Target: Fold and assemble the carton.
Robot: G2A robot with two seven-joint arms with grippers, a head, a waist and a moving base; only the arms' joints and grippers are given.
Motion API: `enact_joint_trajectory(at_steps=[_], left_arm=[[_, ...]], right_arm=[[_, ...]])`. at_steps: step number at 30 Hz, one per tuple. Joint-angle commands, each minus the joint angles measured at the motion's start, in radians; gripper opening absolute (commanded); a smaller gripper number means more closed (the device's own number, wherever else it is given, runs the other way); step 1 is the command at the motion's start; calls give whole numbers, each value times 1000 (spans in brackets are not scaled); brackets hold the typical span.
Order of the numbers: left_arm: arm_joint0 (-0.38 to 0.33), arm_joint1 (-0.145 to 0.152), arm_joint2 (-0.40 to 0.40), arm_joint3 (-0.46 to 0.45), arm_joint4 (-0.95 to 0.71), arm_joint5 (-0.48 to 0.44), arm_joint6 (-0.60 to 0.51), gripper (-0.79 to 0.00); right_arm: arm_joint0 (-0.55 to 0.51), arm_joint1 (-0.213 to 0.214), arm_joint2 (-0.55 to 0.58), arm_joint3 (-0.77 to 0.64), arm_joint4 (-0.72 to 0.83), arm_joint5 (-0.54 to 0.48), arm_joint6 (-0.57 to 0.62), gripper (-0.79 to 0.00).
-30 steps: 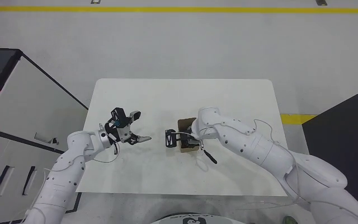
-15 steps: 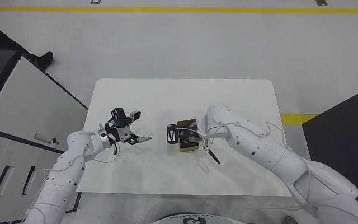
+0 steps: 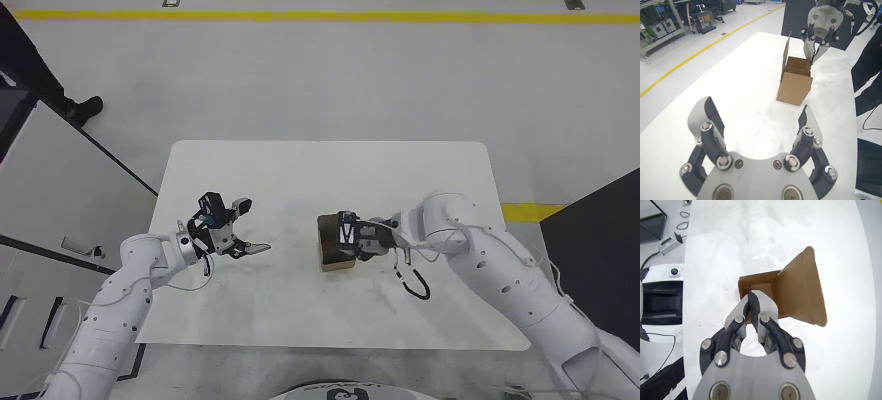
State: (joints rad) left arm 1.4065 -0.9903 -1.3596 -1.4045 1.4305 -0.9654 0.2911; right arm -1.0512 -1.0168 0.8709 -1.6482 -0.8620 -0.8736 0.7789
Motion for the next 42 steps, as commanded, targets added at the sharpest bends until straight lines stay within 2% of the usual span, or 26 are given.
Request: enact_joint_trajectory(at_steps=[1, 5, 16, 19, 22, 28, 32, 33, 34, 35, 42], left_arm=[[0, 0, 0, 0, 0, 0, 0, 0], [0, 0, 0, 0, 0, 0, 0, 0], [0, 0, 0, 0, 0, 0, 0, 0], [0, 0, 0, 0, 0, 0, 0, 0], [0, 0, 0, 0, 0, 0, 0, 0], [0, 0, 0, 0, 0, 0, 0, 0], [0, 0, 0, 0, 0, 0, 0, 0], [0, 0, 0, 0, 0, 0, 0, -172], [0, 0, 0, 0, 0, 0, 0, -662], [0, 0, 0, 0, 0, 0, 0, -785], [1, 0, 1, 0, -2, 5, -1, -785]], right_arm=[[-31, 12, 39, -9, 11, -20, -37, -785], [-97, 34, 115, -5, 57, -87, -135, -785], [-97, 34, 115, -5, 57, -87, -135, -785], [-115, 39, 132, 40, 115, -102, -179, -785], [-134, 53, 154, 92, 238, -139, -220, -785], [-156, 103, 150, 126, 520, -139, -196, -785], [-156, 106, 152, 130, 535, -139, -192, -785], [-156, 106, 152, 130, 535, -139, -192, -785], [-156, 106, 152, 130, 535, -139, -192, -785], [-156, 106, 152, 130, 535, -139, -192, -785], [-156, 106, 152, 130, 535, -139, -192, -785]])
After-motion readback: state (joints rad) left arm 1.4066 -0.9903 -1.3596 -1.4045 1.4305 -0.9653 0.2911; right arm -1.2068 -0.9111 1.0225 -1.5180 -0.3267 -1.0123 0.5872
